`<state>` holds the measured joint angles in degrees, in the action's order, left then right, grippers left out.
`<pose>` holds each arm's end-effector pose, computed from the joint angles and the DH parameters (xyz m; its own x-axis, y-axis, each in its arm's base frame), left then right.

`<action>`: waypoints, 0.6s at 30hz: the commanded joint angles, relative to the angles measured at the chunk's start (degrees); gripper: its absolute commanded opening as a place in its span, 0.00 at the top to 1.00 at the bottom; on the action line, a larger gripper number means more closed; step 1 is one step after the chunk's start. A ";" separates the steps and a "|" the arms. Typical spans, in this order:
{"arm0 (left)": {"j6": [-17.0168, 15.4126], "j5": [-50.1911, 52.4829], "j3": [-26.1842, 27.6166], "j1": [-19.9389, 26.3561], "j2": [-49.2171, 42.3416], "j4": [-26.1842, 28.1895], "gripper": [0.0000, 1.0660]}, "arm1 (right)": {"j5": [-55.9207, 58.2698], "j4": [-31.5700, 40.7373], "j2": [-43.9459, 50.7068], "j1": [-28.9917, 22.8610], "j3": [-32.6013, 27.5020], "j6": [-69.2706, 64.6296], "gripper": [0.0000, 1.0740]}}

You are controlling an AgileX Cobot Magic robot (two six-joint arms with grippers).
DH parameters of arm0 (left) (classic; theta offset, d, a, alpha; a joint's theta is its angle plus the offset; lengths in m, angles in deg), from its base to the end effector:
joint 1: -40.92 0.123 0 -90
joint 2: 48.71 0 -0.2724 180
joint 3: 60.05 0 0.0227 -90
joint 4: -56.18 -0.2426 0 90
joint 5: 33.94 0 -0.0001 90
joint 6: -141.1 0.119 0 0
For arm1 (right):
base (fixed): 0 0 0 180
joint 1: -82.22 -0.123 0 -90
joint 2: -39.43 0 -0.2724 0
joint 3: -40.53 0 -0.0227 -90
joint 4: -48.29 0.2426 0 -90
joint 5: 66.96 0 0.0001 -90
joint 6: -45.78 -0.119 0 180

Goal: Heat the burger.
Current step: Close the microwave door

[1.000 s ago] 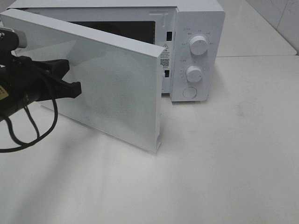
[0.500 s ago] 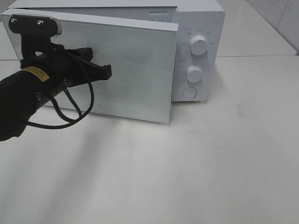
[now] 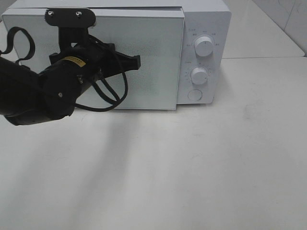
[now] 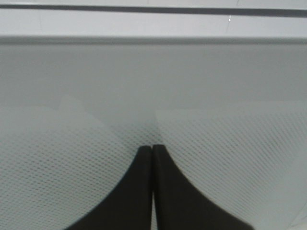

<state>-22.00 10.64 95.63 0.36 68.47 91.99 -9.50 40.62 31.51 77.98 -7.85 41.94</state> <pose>0.3349 -0.2223 0.1653 -0.2181 -0.0279 -0.9755 0.2538 0.9636 -0.0843 0.0287 -0.0113 0.2667 -0.3982 -0.0348 -0.9166 0.0273 0.9984 -0.0498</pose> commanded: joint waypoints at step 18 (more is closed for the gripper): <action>7.39 -9.85 8.02 -0.06 0.29 6.25 1.00 | -0.46 -0.52 1.55 0.40 0.00 -0.11 0.29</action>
<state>-14.72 -1.11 103.31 -0.33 69.56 97.03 -9.50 40.62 31.51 77.98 -7.85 41.94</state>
